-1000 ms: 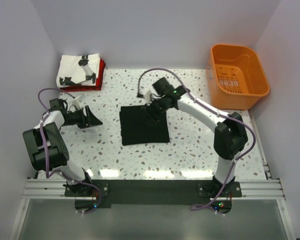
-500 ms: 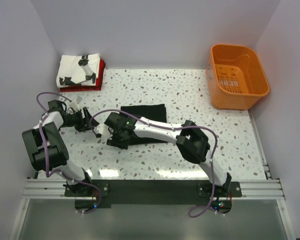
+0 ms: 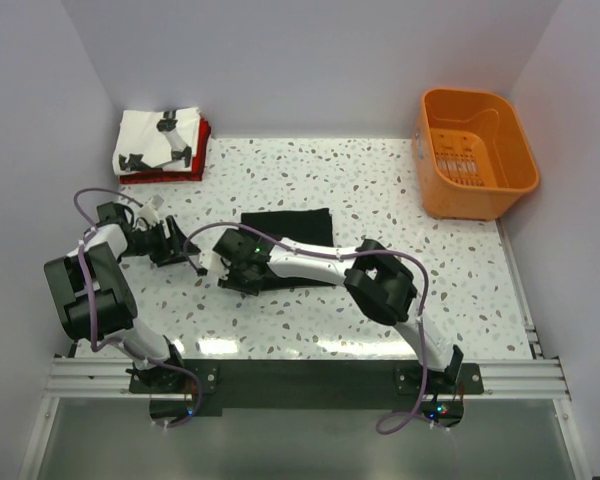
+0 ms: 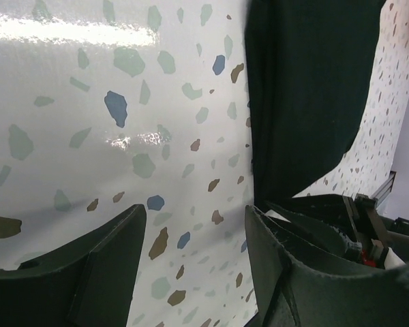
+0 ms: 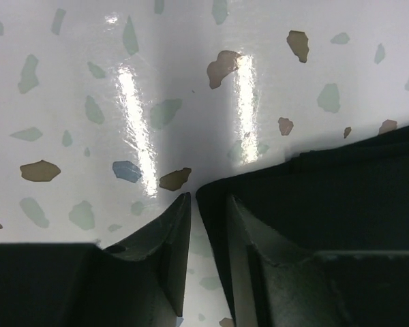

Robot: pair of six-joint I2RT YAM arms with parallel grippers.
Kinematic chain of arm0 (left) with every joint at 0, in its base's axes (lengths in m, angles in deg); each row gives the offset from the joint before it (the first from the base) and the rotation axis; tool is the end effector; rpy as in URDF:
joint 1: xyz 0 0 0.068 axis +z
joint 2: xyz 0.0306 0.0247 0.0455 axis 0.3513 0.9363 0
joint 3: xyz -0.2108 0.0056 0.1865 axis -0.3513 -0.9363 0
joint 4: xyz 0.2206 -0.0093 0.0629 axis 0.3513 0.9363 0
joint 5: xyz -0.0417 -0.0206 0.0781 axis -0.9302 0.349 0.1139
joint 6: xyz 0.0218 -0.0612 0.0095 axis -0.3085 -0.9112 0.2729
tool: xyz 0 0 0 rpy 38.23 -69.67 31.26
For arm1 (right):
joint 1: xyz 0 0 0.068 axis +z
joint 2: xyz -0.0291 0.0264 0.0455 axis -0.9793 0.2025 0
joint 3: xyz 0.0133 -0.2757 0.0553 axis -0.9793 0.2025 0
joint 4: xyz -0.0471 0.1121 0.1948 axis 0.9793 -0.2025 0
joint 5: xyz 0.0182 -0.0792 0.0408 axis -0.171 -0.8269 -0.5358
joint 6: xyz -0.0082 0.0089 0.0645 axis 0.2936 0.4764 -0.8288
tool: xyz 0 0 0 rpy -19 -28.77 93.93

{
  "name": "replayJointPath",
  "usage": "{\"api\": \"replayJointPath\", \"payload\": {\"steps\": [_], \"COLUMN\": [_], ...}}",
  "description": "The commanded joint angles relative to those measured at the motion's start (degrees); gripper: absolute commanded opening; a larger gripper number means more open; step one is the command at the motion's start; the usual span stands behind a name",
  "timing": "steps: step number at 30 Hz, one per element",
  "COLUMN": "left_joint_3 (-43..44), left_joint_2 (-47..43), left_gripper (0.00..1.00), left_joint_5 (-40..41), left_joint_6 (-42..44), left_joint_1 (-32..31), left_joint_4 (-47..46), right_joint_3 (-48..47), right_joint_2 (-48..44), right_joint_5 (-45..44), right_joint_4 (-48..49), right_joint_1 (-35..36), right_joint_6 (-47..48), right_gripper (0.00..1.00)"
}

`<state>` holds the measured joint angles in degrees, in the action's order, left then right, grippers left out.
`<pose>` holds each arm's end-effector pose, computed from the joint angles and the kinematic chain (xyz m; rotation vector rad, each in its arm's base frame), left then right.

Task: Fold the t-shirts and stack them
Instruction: Fold the tshirt

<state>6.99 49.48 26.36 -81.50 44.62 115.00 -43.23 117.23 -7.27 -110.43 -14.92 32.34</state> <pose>0.2524 0.0708 0.1863 -0.3191 2.4959 -1.0001 0.2054 0.4174 0.1723 -1.7817 2.0223 0.3380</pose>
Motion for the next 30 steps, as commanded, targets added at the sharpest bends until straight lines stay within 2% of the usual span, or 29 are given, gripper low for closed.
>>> {"api": "replayJointPath", "payload": {"steps": [1, 2, 5, 9, 12, 16, 18, 19, 25, 30], "left_joint_3": [-1.12, -1.3, -2.53, -5.33, -7.8, -12.97, -14.83, -16.75, -20.28, -23.09], "left_joint_2": [0.59, 0.5, 0.59, 1.29, 1.12, -0.29, -1.07, -1.25, 0.41, 2.08], "left_gripper": [0.65, 0.65, 0.65, 0.66, 0.72, 0.85, 0.92, 1.0, 1.0, 1.0], "left_joint_5": [-0.72, -0.81, -1.16, -2.83, -5.11, -7.31, -8.02, -8.89, -8.38, -5.04], "left_joint_6": [-1.95, -3.52, -5.64, -8.89, -11.97, -17.23, -23.11, -27.14, -34.29, -45.79], "left_joint_1": [0.64, 0.56, 0.64, 0.29, -0.14, -1.9, -2.17, -2.26, -6.99, -13.14], "left_joint_4": [-2.62, -3.07, -5.79, -10.52, -14.74, -21.67, -25.55, -30.27, -39.88, -51.11], "right_joint_3": [2.13, 2.04, 0.99, 0.9, 1.6, 3.53, 4.06, 4.41, 4.68, 3.98], "right_joint_2": [1.5, 1.68, 1.6, -2.08, -4.72, -8.07, -8.95, -9.3, -10.27, -10.71], "right_joint_5": [3.09, 3.98, 6.79, 11.53, 15.84, 20.33, 21.29, 21.47, 22.44, 23.67], "right_joint_4": [1.87, 1.7, 0.82, 1.95, 3.97, 6.17, 6.79, 7.14, 8.46, 9.34], "right_joint_1": [-1.69, -2.22, -4.15, -6.61, -7.49, -8.29, -8.29, -8.29, -8.55, -8.55], "right_joint_6": [-0.59, -1.12, -1.03, -1.12, -1.38, -1.74, -1.3, -1.04, -1.21, -2.35], "right_gripper": [0.26, 0.15, 0.0, 0.0, 0.0, 0.0, 0.0, 0.0, 0.0, 0.0]}}
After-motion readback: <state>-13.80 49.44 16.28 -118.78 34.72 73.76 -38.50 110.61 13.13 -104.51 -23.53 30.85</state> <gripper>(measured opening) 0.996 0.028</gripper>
